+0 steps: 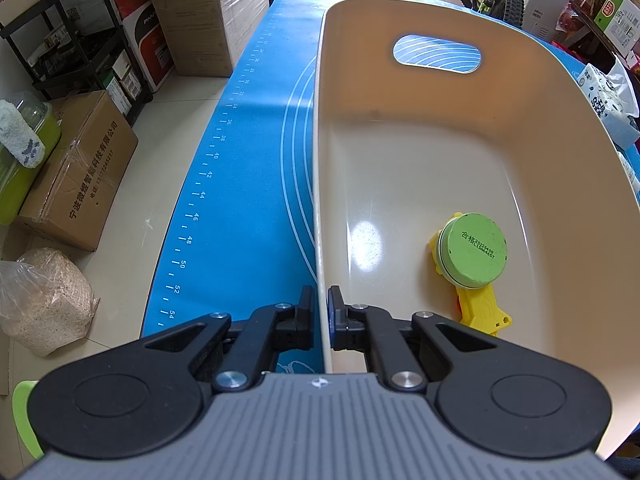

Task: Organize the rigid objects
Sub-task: 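Carry the black remote into the basket and release it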

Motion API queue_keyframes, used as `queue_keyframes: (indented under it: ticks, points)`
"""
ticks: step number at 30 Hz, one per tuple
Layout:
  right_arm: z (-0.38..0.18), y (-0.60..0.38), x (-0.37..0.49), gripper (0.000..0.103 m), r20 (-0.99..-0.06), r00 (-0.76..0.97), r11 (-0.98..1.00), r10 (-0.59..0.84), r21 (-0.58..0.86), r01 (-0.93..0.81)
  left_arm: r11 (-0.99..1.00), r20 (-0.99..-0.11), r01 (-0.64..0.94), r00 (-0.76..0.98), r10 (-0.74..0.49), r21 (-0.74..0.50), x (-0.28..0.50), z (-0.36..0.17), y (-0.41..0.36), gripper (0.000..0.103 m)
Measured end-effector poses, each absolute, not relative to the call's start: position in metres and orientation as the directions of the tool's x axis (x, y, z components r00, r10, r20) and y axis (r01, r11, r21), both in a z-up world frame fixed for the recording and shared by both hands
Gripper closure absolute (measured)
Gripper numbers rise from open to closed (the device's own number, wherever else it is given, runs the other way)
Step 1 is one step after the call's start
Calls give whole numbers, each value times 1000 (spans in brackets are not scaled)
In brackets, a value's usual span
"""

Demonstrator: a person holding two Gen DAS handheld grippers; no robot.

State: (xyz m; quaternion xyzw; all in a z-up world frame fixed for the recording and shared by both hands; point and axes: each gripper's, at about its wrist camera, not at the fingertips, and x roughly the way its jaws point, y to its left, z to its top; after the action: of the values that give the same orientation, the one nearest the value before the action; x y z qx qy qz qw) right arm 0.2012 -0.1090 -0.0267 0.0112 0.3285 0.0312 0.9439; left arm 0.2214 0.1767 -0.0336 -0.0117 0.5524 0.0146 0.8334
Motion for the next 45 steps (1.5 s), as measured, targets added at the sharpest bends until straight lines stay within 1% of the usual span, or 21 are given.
queue_keyframes:
  ticks: [6,11,18,22,29,38,45]
  points:
    - [0,-101,194,48,-571,818,997,74,55,-52,999,-921,-36,390,11,-4,221,-34,177,93]
    - [20,-79,189,48,-531,841,994,106,69,-82,999,-921,-37,390,11,-4,221,-34,177,93]
    - [46,-37,191,48,-478,857,981,192,101,-164,999,-920,-35,392,6,-8,219,-34,178,93]
    - [51,-8,196,48,-475,842,967,255,121,-224,999,-920,-34,392,9,-5,220,-35,177,93]
    - [34,37,210,48,-534,783,947,318,133,-293,1000,-920,-27,392,8,-3,220,-34,176,93]
    - [0,67,220,48,-661,682,939,314,110,-325,1000,-919,-26,393,9,-1,220,-35,176,93]
    - [-18,80,234,48,-760,598,942,255,55,-331,1000,-919,-25,393,14,4,221,-34,174,93]
